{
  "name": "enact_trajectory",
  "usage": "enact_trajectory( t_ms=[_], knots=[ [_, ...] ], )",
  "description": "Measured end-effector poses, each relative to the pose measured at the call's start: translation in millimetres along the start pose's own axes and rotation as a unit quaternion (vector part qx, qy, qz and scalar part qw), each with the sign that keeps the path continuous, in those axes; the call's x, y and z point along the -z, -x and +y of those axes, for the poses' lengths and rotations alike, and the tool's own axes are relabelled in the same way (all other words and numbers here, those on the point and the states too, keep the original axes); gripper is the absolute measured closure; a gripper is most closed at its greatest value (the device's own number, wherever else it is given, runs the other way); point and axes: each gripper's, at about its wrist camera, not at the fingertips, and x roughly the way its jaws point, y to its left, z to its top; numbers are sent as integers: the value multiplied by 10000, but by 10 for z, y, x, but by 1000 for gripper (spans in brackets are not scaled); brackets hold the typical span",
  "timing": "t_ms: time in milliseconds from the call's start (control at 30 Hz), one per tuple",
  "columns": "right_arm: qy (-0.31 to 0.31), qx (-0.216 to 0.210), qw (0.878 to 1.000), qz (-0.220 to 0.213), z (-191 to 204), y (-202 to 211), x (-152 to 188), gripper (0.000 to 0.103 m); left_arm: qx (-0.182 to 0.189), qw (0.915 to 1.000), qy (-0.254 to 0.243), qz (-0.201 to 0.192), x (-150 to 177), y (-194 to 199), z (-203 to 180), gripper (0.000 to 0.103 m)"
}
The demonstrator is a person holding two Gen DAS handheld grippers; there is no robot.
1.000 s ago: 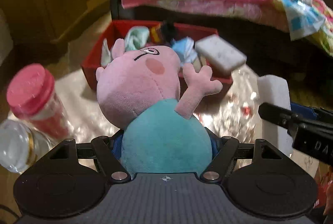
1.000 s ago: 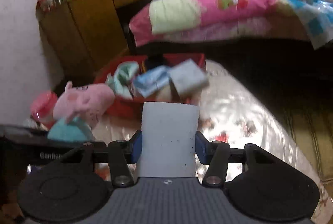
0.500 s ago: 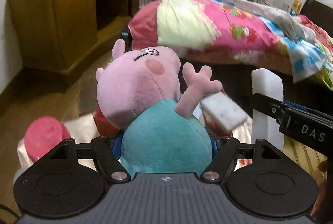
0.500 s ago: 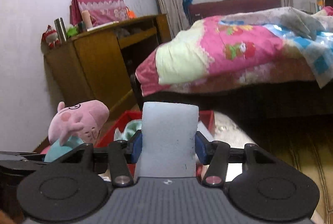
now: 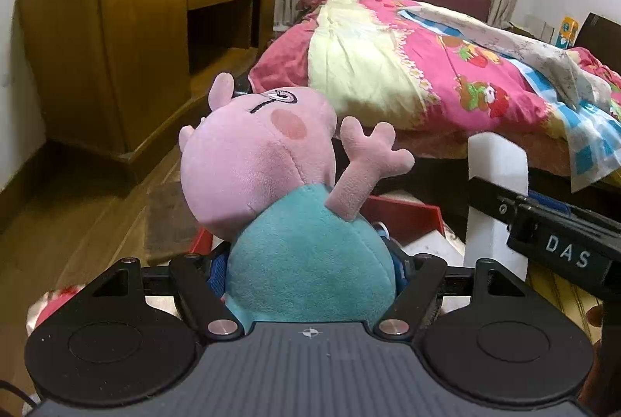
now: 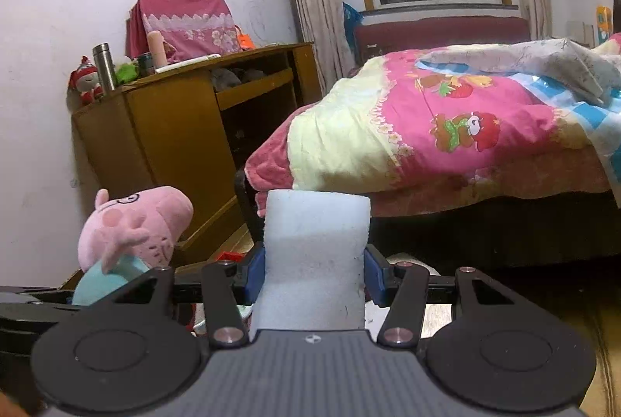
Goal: Organize soft objects
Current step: 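Lift and carry the pig plush and white block over the red box with both tools, then open both tools to drop the pig plush and white block into the box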
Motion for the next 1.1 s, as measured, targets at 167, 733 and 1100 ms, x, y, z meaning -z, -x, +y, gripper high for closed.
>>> enact_trajectory(
  t_ms=[167,733,1100],
  knots=[
    [107,52,9999,114,-19,-229,-11,80,-68,10000,-22,51,-68,-161,17,31],
    [149,43,9980,618,-143,-998,150,74,-203,9977,-184,625,-147,-912,108,28],
    [-121,114,9973,711,-230,-981,127,59,-198,9987,-121,463,-173,-724,126,18]
  ],
)
